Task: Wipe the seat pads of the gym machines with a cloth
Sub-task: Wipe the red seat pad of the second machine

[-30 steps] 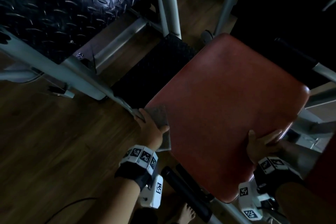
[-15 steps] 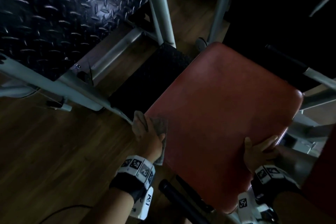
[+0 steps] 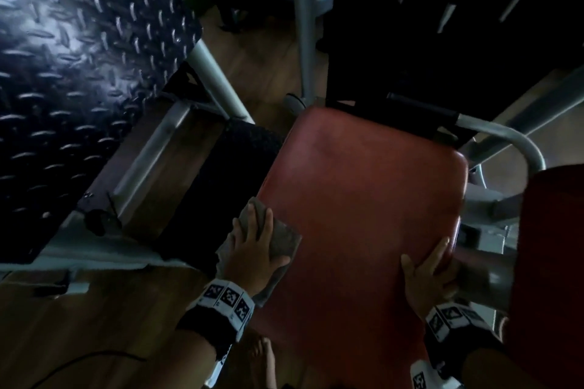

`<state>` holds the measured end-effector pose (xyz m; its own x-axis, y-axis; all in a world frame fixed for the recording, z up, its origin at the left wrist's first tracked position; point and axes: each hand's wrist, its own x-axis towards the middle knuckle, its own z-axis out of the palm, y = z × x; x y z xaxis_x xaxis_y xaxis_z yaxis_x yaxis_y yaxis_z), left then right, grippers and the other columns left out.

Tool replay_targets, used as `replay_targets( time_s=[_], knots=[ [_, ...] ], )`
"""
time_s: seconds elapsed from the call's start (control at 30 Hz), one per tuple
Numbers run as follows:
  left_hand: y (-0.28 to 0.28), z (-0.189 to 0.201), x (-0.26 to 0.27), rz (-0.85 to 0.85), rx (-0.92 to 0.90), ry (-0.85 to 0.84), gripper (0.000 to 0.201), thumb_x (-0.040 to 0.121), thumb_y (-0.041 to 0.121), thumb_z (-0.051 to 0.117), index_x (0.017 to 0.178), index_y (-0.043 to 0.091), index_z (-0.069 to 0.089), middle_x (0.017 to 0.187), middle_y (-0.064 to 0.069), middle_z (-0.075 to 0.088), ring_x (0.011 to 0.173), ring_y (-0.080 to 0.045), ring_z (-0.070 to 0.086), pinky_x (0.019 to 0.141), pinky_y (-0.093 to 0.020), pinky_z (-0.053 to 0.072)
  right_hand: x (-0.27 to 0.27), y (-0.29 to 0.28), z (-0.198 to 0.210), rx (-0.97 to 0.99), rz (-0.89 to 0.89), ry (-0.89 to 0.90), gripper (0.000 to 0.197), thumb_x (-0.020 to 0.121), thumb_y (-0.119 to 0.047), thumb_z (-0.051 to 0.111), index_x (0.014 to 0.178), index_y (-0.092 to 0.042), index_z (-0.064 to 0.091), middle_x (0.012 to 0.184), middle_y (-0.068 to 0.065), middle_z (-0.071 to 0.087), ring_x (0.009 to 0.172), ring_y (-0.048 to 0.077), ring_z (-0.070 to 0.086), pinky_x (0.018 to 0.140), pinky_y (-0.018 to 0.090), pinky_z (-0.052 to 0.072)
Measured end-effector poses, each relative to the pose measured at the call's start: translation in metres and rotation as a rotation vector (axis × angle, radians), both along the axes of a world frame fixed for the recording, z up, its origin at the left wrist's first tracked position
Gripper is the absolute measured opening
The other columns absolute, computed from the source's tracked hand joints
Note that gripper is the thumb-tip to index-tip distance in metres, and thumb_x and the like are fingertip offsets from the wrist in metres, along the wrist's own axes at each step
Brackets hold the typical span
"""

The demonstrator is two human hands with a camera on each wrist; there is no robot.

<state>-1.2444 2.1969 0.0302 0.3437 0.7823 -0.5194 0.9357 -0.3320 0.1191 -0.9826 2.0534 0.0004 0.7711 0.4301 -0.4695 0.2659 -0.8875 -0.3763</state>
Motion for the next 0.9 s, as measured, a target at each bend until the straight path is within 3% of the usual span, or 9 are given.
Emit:
replay_targets(
  time_s=[0.03,0.07,0.27,0.37,0.5,0.6,0.73,0.8,0.9],
  knots=[
    [0.006,-0.001,0.002,-0.022,-0.013,-0.013,0.103,0.083,0.071,0.046,0.151,0.029,-0.019,0.156,-0.008,-0.031,0.145,-0.045,-0.008,0.118,-0.053,0.009,-0.004,0.002,0.005,-0.050,-0.034,-0.061,0.092,0.081,-0.081,0.023,0.153,-0.027,0.003,0.155,0.026,0.014,0.132,0.055,0.024,0.105,0.067,0.020],
    [0.011,-0.003,0.004,-0.049,0.002,-0.037,0.103,0.083,0.072,0.046,0.152,0.029,-0.018,0.156,-0.007,-0.031,0.145,-0.045,-0.010,0.118,-0.053,0.007,-0.004,0.001,0.004,-0.055,-0.067,-0.016,0.087,0.084,-0.076,0.028,0.154,-0.030,0.002,0.155,0.024,0.013,0.132,0.054,0.024,0.103,0.068,0.021],
    [0.038,-0.016,0.022,-0.242,0.117,-0.104,0.101,0.080,0.081,0.025,0.151,0.027,-0.021,0.154,-0.006,-0.036,0.143,-0.044,-0.021,0.118,-0.055,0.000,0.001,-0.001,-0.003,-0.067,-0.103,-0.036,0.085,0.085,-0.067,0.040,0.152,-0.034,0.000,0.154,0.021,0.013,0.132,0.053,0.024,0.104,0.068,0.025],
    [0.049,-0.020,0.037,-0.321,0.136,-0.149,0.101,0.077,0.084,0.019,0.153,0.027,-0.014,0.157,-0.007,-0.030,0.143,-0.044,-0.020,0.117,-0.057,-0.002,0.002,-0.001,-0.005,-0.011,-0.128,-0.020,0.085,0.085,-0.070,0.036,0.152,-0.036,-0.004,0.156,0.018,0.009,0.135,0.052,0.020,0.105,0.070,0.022],
    [0.050,-0.024,0.067,-0.425,0.186,-0.162,0.100,0.077,0.082,0.019,0.155,0.024,-0.002,0.161,-0.012,-0.015,0.144,-0.047,-0.012,0.115,-0.060,0.002,0.004,-0.004,-0.008,0.010,-0.136,0.010,0.101,0.066,-0.090,0.025,0.148,-0.044,-0.011,0.158,0.012,0.002,0.139,0.048,0.015,0.106,0.069,0.016],
    [0.036,-0.025,0.086,-0.448,0.174,-0.182,0.098,0.077,0.082,0.018,0.154,0.028,-0.007,0.160,-0.012,-0.019,0.143,-0.047,-0.017,0.116,-0.062,-0.001,0.003,-0.006,-0.007,0.021,-0.114,0.041,0.103,0.057,-0.087,0.019,0.146,-0.047,-0.015,0.159,0.009,-0.003,0.141,0.045,0.011,0.107,0.069,0.013],
    [0.017,-0.019,0.090,-0.462,0.171,-0.226,0.093,0.080,0.083,0.019,0.151,0.035,-0.018,0.160,-0.012,-0.021,0.144,-0.043,-0.019,0.118,-0.056,-0.004,0.007,-0.009,0.000,0.035,-0.092,0.099,0.091,0.078,-0.075,0.038,0.147,-0.047,-0.014,0.159,0.008,-0.004,0.142,0.045,0.010,0.110,0.067,0.013],
    [0.025,-0.011,0.079,-0.440,0.155,-0.299,0.085,0.084,0.078,0.021,0.152,0.038,-0.009,0.161,-0.006,-0.019,0.146,-0.035,-0.020,0.119,-0.051,-0.002,0.008,-0.014,0.001,0.084,-0.078,0.106,0.086,0.088,-0.062,0.049,0.148,-0.047,-0.011,0.160,0.007,-0.003,0.143,0.044,0.012,0.111,0.066,0.018],
    [0.049,-0.009,0.050,-0.511,0.149,-0.290,0.081,0.083,0.076,0.027,0.152,0.045,-0.001,0.161,0.000,-0.019,0.147,-0.032,-0.019,0.119,-0.052,0.001,0.004,-0.027,0.004,0.112,-0.041,0.139,0.088,0.089,-0.052,0.054,0.148,-0.045,-0.011,0.160,0.006,-0.007,0.144,0.041,0.010,0.112,0.061,0.022]
  ],
)
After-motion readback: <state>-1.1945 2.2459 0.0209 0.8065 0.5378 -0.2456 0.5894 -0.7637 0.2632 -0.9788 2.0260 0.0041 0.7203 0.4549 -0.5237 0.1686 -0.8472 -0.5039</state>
